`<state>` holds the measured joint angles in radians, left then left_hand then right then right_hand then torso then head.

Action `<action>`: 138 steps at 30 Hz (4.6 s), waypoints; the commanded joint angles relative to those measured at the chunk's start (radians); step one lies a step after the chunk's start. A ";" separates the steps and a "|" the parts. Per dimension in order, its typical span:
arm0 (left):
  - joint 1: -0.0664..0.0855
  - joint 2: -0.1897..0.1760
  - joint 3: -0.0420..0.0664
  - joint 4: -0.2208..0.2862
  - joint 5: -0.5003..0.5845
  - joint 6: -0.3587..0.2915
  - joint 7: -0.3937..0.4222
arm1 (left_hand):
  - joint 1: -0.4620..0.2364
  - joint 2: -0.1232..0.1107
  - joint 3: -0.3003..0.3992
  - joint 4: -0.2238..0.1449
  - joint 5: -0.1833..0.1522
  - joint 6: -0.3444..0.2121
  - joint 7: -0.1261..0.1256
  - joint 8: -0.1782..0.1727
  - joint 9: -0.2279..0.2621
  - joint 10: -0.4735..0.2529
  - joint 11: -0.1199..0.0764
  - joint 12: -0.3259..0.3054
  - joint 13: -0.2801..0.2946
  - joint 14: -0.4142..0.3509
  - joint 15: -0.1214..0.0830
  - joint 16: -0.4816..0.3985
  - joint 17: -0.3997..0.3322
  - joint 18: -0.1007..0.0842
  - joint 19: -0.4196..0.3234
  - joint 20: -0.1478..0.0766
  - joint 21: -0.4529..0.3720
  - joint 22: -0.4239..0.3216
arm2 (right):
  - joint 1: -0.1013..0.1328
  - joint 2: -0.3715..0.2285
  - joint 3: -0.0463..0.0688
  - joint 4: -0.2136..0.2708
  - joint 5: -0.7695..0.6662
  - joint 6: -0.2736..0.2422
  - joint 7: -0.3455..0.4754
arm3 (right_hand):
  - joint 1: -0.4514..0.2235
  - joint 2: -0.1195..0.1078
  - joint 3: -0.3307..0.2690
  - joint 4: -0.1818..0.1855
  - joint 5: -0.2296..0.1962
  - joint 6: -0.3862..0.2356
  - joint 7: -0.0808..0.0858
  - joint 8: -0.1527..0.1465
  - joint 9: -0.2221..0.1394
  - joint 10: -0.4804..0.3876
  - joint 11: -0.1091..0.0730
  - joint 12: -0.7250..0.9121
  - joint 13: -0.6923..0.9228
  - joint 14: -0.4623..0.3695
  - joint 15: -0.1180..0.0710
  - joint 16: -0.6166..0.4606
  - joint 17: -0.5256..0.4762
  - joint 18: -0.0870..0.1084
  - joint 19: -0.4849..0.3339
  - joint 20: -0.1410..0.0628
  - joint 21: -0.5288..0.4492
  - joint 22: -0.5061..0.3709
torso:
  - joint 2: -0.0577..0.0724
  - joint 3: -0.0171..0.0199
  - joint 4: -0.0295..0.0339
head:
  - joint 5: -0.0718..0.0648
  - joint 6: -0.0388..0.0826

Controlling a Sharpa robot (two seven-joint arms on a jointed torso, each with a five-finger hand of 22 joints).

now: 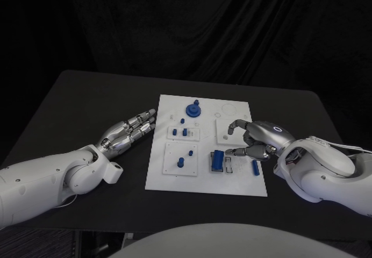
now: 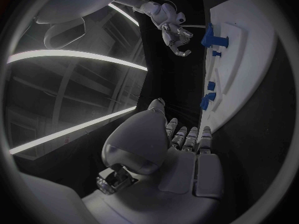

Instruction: Assemble the parts on the task board

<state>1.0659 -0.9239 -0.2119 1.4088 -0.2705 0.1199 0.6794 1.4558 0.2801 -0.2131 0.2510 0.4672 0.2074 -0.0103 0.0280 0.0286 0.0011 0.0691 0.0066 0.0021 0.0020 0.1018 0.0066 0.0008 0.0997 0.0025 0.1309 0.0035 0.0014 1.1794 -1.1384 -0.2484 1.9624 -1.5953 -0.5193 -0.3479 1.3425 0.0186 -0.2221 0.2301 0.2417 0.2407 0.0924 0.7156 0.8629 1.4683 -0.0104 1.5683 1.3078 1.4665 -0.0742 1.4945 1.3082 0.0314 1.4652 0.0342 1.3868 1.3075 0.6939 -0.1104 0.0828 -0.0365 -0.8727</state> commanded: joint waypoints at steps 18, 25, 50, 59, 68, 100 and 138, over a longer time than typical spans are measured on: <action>-0.003 0.004 0.001 -0.002 0.006 0.023 0.116 | 0.008 0.002 0.015 -0.003 0.003 0.014 0.031 0.004 0.004 0.005 0.004 -0.005 0.000 -0.002 0.009 -0.007 -0.001 0.005 -0.003 0.015 -0.004 -0.001 | -0.064 0.060 0.001 -0.012 -0.179 0.050 -0.118 | -0.098 -0.092 0.102 0.062 -0.106 -0.014 0.005 0.090 -0.131 0.092 0.011 -0.004 0.252 0.061 0.008 -0.019 0.042 0.018 0.017 0.009 -0.023 0.197 | 0.001 0.0000 0.0008 | -0.001 0.000; -0.005 0.000 0.001 -0.001 0.006 0.025 0.116 | 0.007 0.002 0.015 -0.002 0.001 0.015 0.033 0.004 0.004 0.005 0.003 -0.005 0.000 -0.002 0.010 -0.007 -0.001 0.006 -0.003 0.016 -0.004 -0.001 | -0.089 0.079 0.001 -0.020 -0.180 0.058 -0.143 | -0.147 -0.134 0.131 0.064 -0.136 -0.009 0.008 0.121 -0.166 0.096 0.014 -0.002 0.256 0.060 0.010 -0.022 0.038 0.020 0.015 0.010 -0.034 0.194 | 0.001 0.0013 0.0000 | 0.002 0.000; -0.008 0.003 0.001 -0.007 0.006 0.045 0.100 | 0.005 0.001 0.020 -0.003 0.001 0.019 0.041 0.004 0.004 0.005 0.000 -0.005 0.000 -0.002 0.023 -0.007 -0.001 0.007 -0.003 0.030 -0.004 -0.001 | -0.102 0.115 0.002 -0.045 -0.210 0.094 -0.193 | -0.073 -0.107 0.172 0.042 0.041 -0.060 0.017 0.209 -0.244 0.075 0.023 -0.015 0.237 0.049 0.019 -0.043 0.006 0.028 0.000 0.019 -0.080 0.184 | 0.000 -0.0006 0.0011 | 0.000 0.000; -0.008 0.004 0.001 -0.009 0.006 0.050 0.099 | 0.005 0.001 0.021 -0.003 0.001 0.020 0.042 0.004 0.005 0.005 -0.001 -0.005 0.000 -0.002 0.028 -0.007 -0.001 0.007 -0.003 0.034 -0.004 -0.001 | -0.103 0.118 0.002 -0.049 -0.210 0.083 -0.172 | -0.041 -0.105 0.172 0.028 0.053 -0.073 0.018 0.223 -0.255 0.086 0.024 -0.008 0.248 0.051 0.020 -0.039 0.017 0.027 0.001 0.020 -0.077 0.185 | 0.000 -0.0006 0.0002 | 0.003 0.000; -0.009 0.006 0.001 -0.011 0.006 0.052 0.099 | 0.004 0.001 0.022 -0.004 0.001 0.020 0.042 0.004 0.005 0.005 -0.001 -0.005 0.000 -0.002 0.030 -0.007 -0.001 0.006 -0.003 0.036 -0.004 -0.001 | -0.103 0.115 0.002 -0.050 -0.210 0.048 -0.139 | -0.026 -0.086 0.165 0.034 0.163 -0.067 0.014 0.264 -0.279 0.095 0.022 -0.002 0.257 0.055 0.018 -0.030 0.034 0.025 0.006 0.019 -0.067 0.189 | 0.000 -0.0001 0.0010 | 0.003 0.000; -0.011 0.005 0.001 -0.014 0.006 0.053 0.099 | -0.003 0.004 0.025 0.002 -0.006 0.011 0.031 0.002 0.003 0.005 0.006 -0.005 0.000 -0.002 0.042 -0.007 -0.001 0.006 -0.003 0.048 -0.004 -0.001 | -0.102 0.085 0.001 -0.032 -0.210 0.008 -0.089 | -0.133 -0.094 0.268 0.061 0.701 0.022 -0.006 0.235 -0.449 0.091 0.002 -0.005 0.253 0.060 0.002 -0.023 0.055 0.022 0.012 0.005 -0.054 0.193 | 0.000 -0.0001 0.0005 | 0.009 0.000; -0.011 0.003 0.001 -0.014 0.006 0.055 0.095 | -0.010 0.004 0.026 0.010 -0.009 0.009 0.024 0.002 0.003 0.006 0.010 -0.004 0.001 -0.002 0.047 -0.007 -0.001 0.007 -0.002 0.054 -0.003 -0.001 | -0.119 0.051 0.001 0.010 -0.191 0.130 -0.096 | -0.173 -0.131 0.394 0.060 0.709 -0.023 0.001 0.048 -0.626 -0.048 0.008 -0.130 0.126 0.046 0.008 -0.048 0.014 0.030 -0.008 0.009 -0.095 0.182 | 0.001 -0.0003 0.0015 | 0.010 0.000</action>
<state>1.0562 -0.9233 -0.2119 1.3933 -0.2705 0.1633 0.6794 1.4558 0.2801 -0.1884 0.2538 0.4622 0.2199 0.0161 0.0281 0.0317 0.0064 0.0742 0.0066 0.0030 -0.0014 0.1413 0.0066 0.0010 0.0998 -0.0009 0.1774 0.0035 0.0011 1.0630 -1.0877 -0.2471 1.9741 -1.7942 -0.4235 -0.4340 1.1790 -0.1162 0.1660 0.2871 0.9522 0.2256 0.0911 0.7664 0.2387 1.4272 -0.0016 1.4416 1.3075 1.4672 -0.0643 1.4517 1.3074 0.0470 1.4653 0.0411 1.2971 1.3079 0.6949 -0.1110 0.0848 -0.0265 -0.8727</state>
